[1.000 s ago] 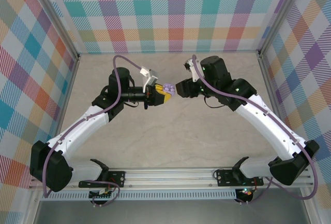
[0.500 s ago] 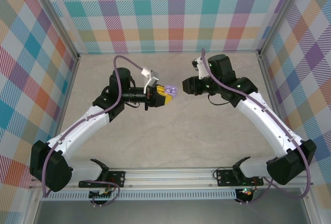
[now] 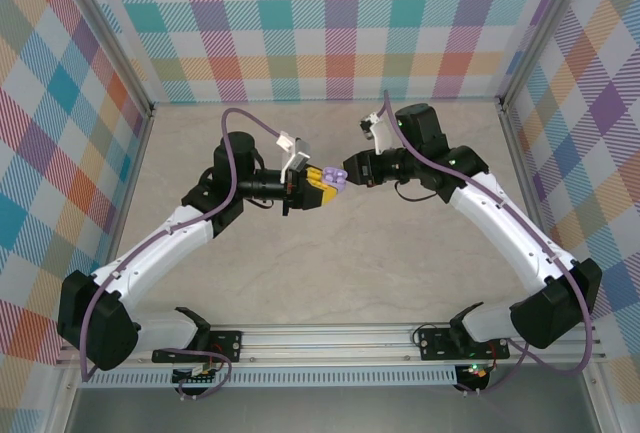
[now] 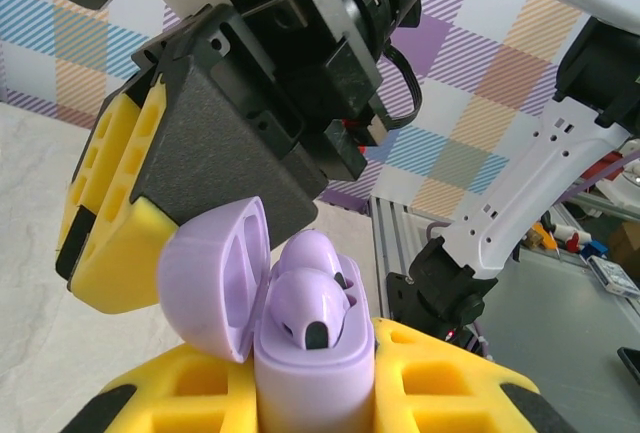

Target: Insert the wireless bluetooth earbuds into the charging case

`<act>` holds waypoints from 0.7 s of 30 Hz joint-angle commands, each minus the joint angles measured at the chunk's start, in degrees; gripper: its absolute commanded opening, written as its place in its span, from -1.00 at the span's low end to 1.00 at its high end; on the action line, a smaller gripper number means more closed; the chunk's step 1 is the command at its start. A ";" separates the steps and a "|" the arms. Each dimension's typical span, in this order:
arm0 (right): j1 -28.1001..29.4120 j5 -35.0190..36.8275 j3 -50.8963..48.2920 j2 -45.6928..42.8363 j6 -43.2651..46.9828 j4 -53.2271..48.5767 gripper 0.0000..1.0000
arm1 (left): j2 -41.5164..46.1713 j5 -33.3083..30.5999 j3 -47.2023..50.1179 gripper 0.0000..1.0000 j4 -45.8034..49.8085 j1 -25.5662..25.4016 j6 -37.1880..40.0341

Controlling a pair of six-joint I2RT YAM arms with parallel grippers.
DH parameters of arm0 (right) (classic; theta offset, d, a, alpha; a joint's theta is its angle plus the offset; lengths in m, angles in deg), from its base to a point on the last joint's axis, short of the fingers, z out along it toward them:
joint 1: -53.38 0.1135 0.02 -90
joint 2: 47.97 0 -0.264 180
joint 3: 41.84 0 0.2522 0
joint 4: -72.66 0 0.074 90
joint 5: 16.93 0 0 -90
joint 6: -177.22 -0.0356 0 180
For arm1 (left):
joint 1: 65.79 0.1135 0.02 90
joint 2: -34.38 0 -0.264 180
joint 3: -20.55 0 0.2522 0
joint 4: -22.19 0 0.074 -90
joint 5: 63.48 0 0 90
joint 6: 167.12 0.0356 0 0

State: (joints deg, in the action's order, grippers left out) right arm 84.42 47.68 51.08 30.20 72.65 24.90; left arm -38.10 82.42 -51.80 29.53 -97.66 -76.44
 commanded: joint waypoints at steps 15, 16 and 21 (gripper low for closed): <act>-0.43 3.05 -0.07 -1.66 1.14 -0.85 -0.36 | -4.41 -5.86 -2.65 -0.67 1.25 -0.92 -3.08; -0.42 5.24 0.14 -1.62 1.16 -1.86 -0.35 | -4.72 -6.18 -2.80 -0.68 1.54 -0.93 -3.14; -0.44 14.73 0.31 -1.64 0.79 -4.90 -0.32 | -7.10 -7.52 -4.87 -0.68 6.27 -0.90 -2.68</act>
State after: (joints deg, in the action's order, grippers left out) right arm 83.53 56.69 50.97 30.07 73.04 23.02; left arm -43.87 77.04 -53.98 32.88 -98.01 -79.04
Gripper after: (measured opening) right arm 0.339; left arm 0.212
